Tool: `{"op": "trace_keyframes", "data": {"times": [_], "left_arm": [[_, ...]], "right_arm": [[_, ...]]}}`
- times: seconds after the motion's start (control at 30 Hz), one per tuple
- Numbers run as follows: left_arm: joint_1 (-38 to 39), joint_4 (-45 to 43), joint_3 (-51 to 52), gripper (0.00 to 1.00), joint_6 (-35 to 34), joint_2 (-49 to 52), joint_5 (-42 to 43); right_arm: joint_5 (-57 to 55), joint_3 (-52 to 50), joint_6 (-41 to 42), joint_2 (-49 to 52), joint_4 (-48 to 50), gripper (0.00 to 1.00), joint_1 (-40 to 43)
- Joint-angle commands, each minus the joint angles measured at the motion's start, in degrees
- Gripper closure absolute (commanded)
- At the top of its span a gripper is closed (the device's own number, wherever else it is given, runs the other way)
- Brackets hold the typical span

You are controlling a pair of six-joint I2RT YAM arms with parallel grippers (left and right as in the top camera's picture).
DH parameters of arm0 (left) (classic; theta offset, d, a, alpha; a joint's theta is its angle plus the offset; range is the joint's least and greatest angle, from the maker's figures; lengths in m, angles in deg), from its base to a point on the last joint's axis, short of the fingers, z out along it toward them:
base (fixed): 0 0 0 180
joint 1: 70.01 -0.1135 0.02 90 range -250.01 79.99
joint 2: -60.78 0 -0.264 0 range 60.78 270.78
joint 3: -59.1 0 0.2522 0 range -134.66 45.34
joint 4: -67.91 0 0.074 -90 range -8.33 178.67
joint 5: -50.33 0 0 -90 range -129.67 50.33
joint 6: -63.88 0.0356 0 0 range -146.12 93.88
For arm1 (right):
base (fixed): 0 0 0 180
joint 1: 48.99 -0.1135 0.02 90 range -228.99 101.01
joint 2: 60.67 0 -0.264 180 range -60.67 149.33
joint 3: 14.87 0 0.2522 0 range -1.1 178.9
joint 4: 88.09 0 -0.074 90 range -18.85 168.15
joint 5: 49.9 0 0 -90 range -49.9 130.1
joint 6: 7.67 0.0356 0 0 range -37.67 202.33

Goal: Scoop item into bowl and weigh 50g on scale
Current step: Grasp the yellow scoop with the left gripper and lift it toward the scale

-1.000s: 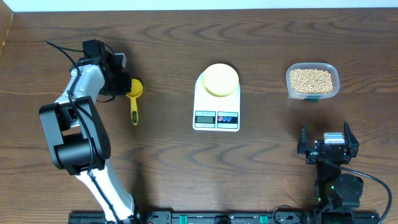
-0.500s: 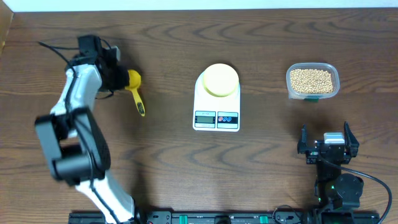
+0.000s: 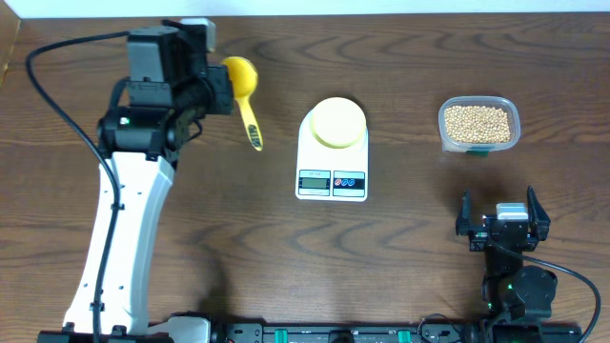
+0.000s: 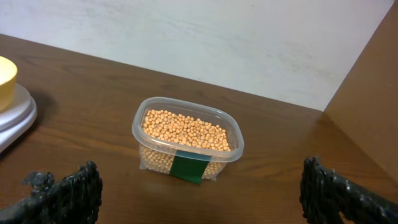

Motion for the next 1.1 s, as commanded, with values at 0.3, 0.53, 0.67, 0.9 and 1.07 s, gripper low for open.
{"op": "trace_keyframes", "data": {"times": [0.3,0.53,0.67,0.9,1.07], "left_arm": [[6.1,1.6,-0.1,0.93,-1.0,-0.6,-0.2],[6.3,2.7,0.0,0.93,-1.3,-0.6,-0.1],[6.3,3.2,0.5,0.93,-3.6,-0.6,-0.1],[6.3,1.2,0.5,0.93,-10.8,-0.6,-0.1],[6.3,0.5,0.5,0.92,-24.3,-0.6,-0.1]], "right_arm": [[-0.4,-0.1,-0.1,-0.3,-0.2,0.01,0.1],[-0.4,-0.1,0.0,-0.3,-0.2,0.01,0.1],[-0.4,-0.1,-0.1,-0.3,-0.2,0.01,0.1],[-0.4,-0.1,-0.1,-0.3,-0.2,0.01,0.1],[-0.4,-0.1,-0.1,-0.3,-0.2,0.01,0.1]]}}
